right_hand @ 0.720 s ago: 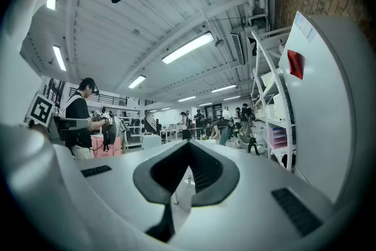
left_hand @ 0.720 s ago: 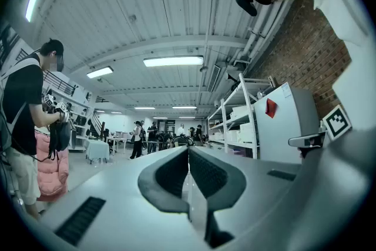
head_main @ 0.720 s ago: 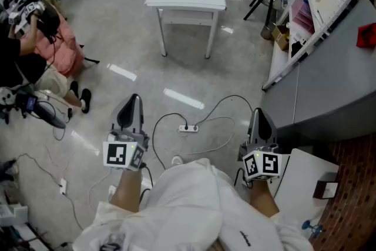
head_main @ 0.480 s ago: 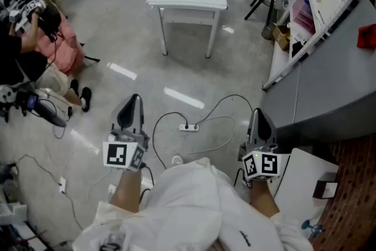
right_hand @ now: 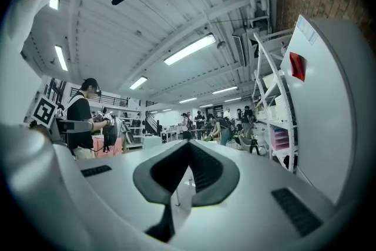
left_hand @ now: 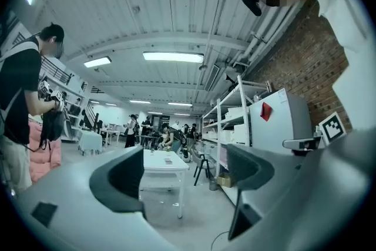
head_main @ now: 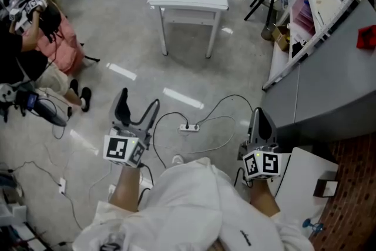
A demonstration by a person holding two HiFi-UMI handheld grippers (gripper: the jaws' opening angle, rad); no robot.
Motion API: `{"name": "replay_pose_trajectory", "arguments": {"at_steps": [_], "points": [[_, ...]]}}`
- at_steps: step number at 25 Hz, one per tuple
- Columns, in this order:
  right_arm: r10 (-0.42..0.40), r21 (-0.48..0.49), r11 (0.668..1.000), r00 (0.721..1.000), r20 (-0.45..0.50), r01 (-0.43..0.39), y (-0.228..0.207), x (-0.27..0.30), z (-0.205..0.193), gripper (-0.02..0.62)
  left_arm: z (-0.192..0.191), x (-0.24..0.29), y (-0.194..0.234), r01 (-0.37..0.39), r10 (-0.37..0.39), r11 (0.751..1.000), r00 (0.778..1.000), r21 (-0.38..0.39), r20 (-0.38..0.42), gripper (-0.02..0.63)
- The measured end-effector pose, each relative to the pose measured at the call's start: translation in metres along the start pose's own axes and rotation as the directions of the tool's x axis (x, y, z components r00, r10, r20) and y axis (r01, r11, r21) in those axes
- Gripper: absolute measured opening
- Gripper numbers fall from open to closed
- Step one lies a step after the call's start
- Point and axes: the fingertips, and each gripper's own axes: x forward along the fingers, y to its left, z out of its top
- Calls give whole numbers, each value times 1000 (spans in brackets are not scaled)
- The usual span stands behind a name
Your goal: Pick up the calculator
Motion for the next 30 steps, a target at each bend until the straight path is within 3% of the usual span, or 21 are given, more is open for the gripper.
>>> {"name": "replay_pose_trajectory", "arguments": {"at_steps": [2, 5, 9, 18, 30], "points": [[-3, 2, 1000, 1000, 5, 3, 2, 0, 0, 17, -3, 4, 4, -23, 23, 999, 1000, 36, -13, 465], [-18, 9, 1000, 1000, 7, 18, 7, 3, 2, 17, -7, 8, 13, -26, 27, 999, 999, 37, -32, 490], [-52, 36, 998, 999, -3, 52, 8, 5, -7, 17, -15, 12, 25, -11, 11, 1000, 999, -8, -47, 492], [-98, 19, 995, 994, -49, 99, 24, 10, -28, 17, -40, 21, 53, 18, -21, 999, 995, -33, -101, 492], [-113, 49, 992, 993, -40, 115, -10, 54, -32, 17, -44, 79, 49, 36, -36, 999, 992, 0, -118, 495]]}}
